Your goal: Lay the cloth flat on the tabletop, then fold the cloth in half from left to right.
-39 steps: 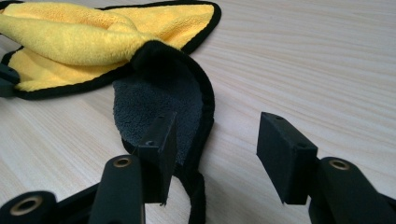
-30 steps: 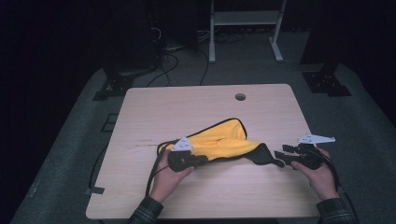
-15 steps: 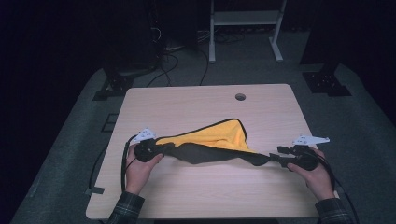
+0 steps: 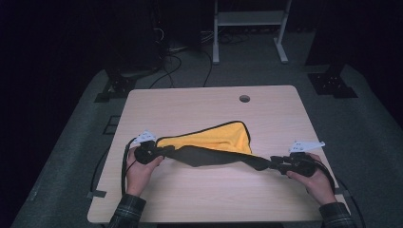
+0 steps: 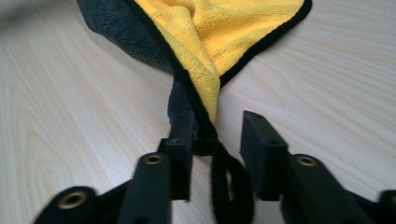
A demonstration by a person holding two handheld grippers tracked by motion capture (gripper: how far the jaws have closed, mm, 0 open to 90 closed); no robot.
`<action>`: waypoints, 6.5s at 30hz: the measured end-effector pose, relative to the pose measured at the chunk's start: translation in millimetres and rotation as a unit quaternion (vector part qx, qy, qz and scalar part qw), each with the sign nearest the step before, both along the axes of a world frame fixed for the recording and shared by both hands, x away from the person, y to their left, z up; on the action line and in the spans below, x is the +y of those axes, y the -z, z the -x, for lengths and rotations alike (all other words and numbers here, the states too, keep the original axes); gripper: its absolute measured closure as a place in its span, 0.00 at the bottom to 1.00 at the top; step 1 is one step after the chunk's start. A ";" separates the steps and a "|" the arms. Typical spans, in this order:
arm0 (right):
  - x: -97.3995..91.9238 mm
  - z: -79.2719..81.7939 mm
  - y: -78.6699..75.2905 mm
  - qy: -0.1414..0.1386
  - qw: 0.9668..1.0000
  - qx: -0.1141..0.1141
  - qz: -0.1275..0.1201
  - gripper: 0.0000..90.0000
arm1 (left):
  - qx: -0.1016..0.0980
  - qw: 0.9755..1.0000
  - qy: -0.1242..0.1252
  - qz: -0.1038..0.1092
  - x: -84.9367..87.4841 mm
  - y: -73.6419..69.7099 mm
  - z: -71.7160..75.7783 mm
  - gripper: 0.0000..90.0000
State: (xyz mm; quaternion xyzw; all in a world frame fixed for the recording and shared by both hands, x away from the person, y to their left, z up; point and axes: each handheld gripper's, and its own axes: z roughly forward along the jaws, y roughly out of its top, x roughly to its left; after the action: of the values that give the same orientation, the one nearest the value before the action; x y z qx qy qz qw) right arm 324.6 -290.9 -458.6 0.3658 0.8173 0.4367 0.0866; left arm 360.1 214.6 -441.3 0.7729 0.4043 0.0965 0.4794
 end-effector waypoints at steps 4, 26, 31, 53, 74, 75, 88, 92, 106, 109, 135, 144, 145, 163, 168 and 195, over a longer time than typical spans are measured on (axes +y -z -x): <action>-0.9 -1.0 -1.5 -0.009 1.000 0.012 -0.005 0.92 | 0.002 1.000 0.000 0.006 0.3 -1.5 0.7 0.94; 0.8 -42.3 -118.1 0.011 0.995 -0.095 -0.011 0.95 | -0.106 0.994 -0.006 0.023 2.5 -109.4 -33.0 0.95; 2.7 -59.6 -141.9 0.022 0.993 -0.117 -0.011 0.95 | -0.116 0.993 -0.011 0.029 0.4 -121.9 -47.9 0.95; -3.5 -102.5 -204.8 0.095 0.972 -0.208 -0.055 0.95 | -0.191 0.979 -0.022 0.065 -9.4 -177.3 -100.8 0.96; -12.3 -51.7 -134.7 0.039 0.986 -0.154 -0.052 0.95 | -0.133 0.989 0.029 0.055 -7.0 -112.0 -32.4 0.96; -12.5 -49.0 -131.1 0.036 0.987 -0.150 -0.054 0.95 | -0.130 0.989 0.032 0.055 -5.2 -108.4 -28.3 0.96; -8.3 -9.7 -91.0 -0.004 0.993 -0.104 -0.053 0.95 | -0.080 0.994 0.044 0.061 11.4 -60.5 27.6 0.96; -9.9 2.4 -75.2 -0.009 0.995 -0.084 -0.055 0.95 | -0.058 0.996 0.043 0.061 18.8 -45.1 44.8 0.96; -10.3 46.5 -44.4 -0.036 0.998 -0.041 -0.043 0.95 | -0.014 0.997 0.055 0.056 28.4 -19.8 97.8 0.96; -7.8 54.8 -40.6 -0.043 0.998 -0.036 -0.038 0.95 | -0.003 0.997 0.057 0.053 30.9 -13.1 107.3 0.96; -5.4 71.3 -14.5 -0.053 0.998 -0.019 -0.040 0.63 | 0.006 0.999 0.032 0.002 42.6 3.0 114.5 0.62; -17.6 38.8 -14.9 0.007 0.999 -0.046 -0.026 0.49 | -0.006 1.000 0.015 -0.020 42.2 6.3 89.4 0.66; -18.3 33.6 -12.6 0.016 0.999 -0.046 -0.018 0.48 | -0.009 1.000 0.014 -0.021 41.7 6.9 86.2 0.66; -29.3 -25.6 18.5 0.113 0.991 -0.016 0.065 0.44 | -0.022 0.994 -0.048 -0.096 25.2 23.9 30.6 0.62; -32.2 -26.4 22.6 0.116 0.991 -0.012 0.072 0.44 | -0.009 0.993 -0.059 -0.107 23.8 33.0 19.2 0.62; -31.2 -25.1 27.0 0.124 0.989 -0.030 0.081 0.32 | 0.037 0.993 -0.091 -0.070 21.7 36.3 15.5 0.98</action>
State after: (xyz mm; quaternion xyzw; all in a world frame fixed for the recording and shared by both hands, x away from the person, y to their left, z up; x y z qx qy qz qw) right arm 349.7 -322.2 -485.5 0.4427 0.7956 0.3653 0.1937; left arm 344.6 236.3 -477.6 0.7672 0.4829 0.1395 0.3984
